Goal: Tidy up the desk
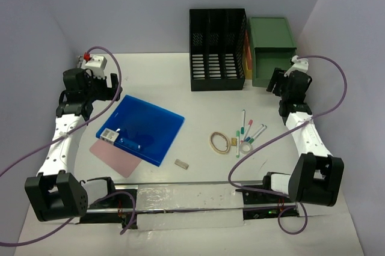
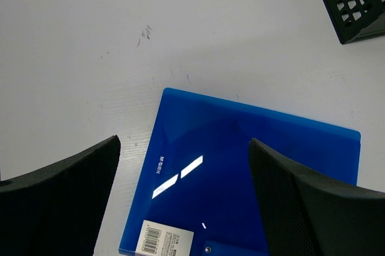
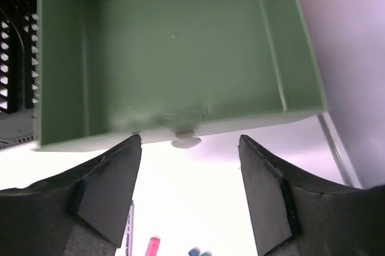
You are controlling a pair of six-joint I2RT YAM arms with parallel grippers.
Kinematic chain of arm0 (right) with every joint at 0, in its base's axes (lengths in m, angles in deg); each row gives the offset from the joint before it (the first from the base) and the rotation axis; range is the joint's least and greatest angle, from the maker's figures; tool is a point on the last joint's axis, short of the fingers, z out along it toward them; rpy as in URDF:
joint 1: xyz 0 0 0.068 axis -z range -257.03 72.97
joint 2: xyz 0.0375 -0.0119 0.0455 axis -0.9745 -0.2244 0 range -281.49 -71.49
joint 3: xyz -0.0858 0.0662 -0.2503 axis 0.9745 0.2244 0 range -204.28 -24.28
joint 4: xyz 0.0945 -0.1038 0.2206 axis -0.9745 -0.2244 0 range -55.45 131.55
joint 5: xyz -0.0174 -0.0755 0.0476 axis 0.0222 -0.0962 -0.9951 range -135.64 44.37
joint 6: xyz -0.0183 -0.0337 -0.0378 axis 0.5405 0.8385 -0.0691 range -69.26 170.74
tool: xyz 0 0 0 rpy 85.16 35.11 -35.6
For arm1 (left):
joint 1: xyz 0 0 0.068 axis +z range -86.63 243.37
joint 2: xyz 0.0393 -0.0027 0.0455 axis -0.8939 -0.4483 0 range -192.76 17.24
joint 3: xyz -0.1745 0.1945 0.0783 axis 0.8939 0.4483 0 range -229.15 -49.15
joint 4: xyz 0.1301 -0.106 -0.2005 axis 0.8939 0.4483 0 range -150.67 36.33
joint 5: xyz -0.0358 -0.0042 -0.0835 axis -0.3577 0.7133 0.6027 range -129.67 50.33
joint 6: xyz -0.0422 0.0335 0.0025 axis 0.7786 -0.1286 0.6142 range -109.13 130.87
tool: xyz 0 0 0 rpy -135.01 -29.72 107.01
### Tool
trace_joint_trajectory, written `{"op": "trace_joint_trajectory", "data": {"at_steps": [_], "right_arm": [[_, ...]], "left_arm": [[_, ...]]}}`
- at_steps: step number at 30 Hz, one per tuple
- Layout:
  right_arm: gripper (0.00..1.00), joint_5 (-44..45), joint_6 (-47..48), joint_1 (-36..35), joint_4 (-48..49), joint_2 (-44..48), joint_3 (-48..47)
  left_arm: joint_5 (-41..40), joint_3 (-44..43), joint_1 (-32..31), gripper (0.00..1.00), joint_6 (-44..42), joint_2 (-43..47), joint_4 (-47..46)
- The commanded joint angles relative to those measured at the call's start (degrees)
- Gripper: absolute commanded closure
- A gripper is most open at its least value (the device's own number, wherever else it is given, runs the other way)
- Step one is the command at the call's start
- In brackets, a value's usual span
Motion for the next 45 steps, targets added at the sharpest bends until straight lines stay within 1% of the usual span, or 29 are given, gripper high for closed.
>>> {"op": "trace_joint_trajectory", "data": {"at_steps": [1, 6, 8, 11, 12, 14, 15, 16, 18, 19, 20, 26, 30, 31, 33, 35, 37, 40, 43, 45], "right_arm": [[0.26, 2.48, -6.01, 0.04, -4.17, 3.52, -2.71], [0.27, 9.63, -14.89, 0.04, -13.38, 11.07, 0.53], [0.29, 9.45, -20.45, 0.04, -16.90, 13.55, 3.49], [0.33, 5.99, -24.47, -0.06, -19.16, 14.78, 6.75], [0.36, 4.84, -25.31, -0.30, -19.52, 14.50, 7.63], [0.41, 3.00, -25.37, -1.49, -19.55, 13.94, 8.75], [0.43, 2.07, -24.36, -3.36, -19.07, 13.88, 9.35], [0.45, 1.55, -22.93, -6.46, -18.47, 14.02, 9.40], [0.45, 3.52, -19.95, -10.43, -17.87, 14.20, 9.17], [0.45, 4.92, -16.86, -17.37, -17.81, 13.61, 8.37], [0.45, 5.41, -15.07, -18.81, -18.37, 11.93, 7.23], [0.48, 5.70, -12.74, -21.05, -22.61, 1.33, 2.85], [0.50, 6.43, -12.26, -25.83, -25.25, -4.04, 0.73], [0.51, 6.75, -12.50, -26.41, -26.32, -4.52, 0.49], [0.51, 10.43, -13.69, -29.02, -30.12, -4.81, 0.19], [0.54, 11.94, -16.63, -30.17, -32.57, -4.14, 0.85], [0.56, 9.19, -18.21, -30.46, -33.50, -2.00, 1.85], [0.58, 9.65, -20.80, -30.47, -35.70, -0.88, 1.72], [0.58, 8.98, -21.52, -30.55, -38.21, -1.85, 1.21], [0.59, 7.82, -21.87, -30.48, -38.19, -4.95, 1.16]], "left_arm": [[1.29, -0.29, 0.28, 0.06, -0.78, 2.93, 0.96], [1.08, -0.04, 0.28, 0.06, -1.01, 3.90, 1.23], [1.12, 0.09, 0.28, 0.06, -0.83, 4.08, 1.23], [1.07, 0.10, 0.28, 0.06, -0.74, 3.99, 1.33], [0.95, -0.02, 0.32, 0.06, -0.78, 3.99, 1.52], [0.47, -0.15, 0.28, 0.06, -0.89, 4.14, 1.90], [0.13, -0.20, 0.30, 0.06, -1.00, 4.31, 2.05], [-0.15, -0.18, 0.34, 0.06, -1.01, 4.48, 2.08], [-0.23, -0.06, 0.28, 0.06, -1.03, 4.65, 2.00], [0.01, 0.18, 0.29, 0.06, -1.07, 4.78, 1.91], [0.16, 0.32, 0.35, 0.06, -1.01, 4.79, 1.83], [-0.55, 0.44, 0.31, 0.06, -1.03, 4.60, 1.89], [-1.12, 1.09, 0.28, 0.06, -1.51, 4.98, 1.52], [-1.27, 1.12, 0.28, 0.06, -1.59, 4.96, 1.49], [-1.43, 1.12, 0.28, 0.05, -1.62, 4.87, 1.62], [-1.47, 1.19, 0.31, 0.06, -1.49, 4.75, 1.45], [-1.28, 1.29, 0.31, 0.05, -1.32, 4.57, 1.40], [-0.88, 1.17, 0.35, 0.06, -1.02, 4.36, 1.60], [-0.79, 0.88, 0.28, 0.06, -1.09, 4.55, 1.76], [-0.82, 1.12, 0.28, 0.06, -1.03, 4.88, 1.42]]}}
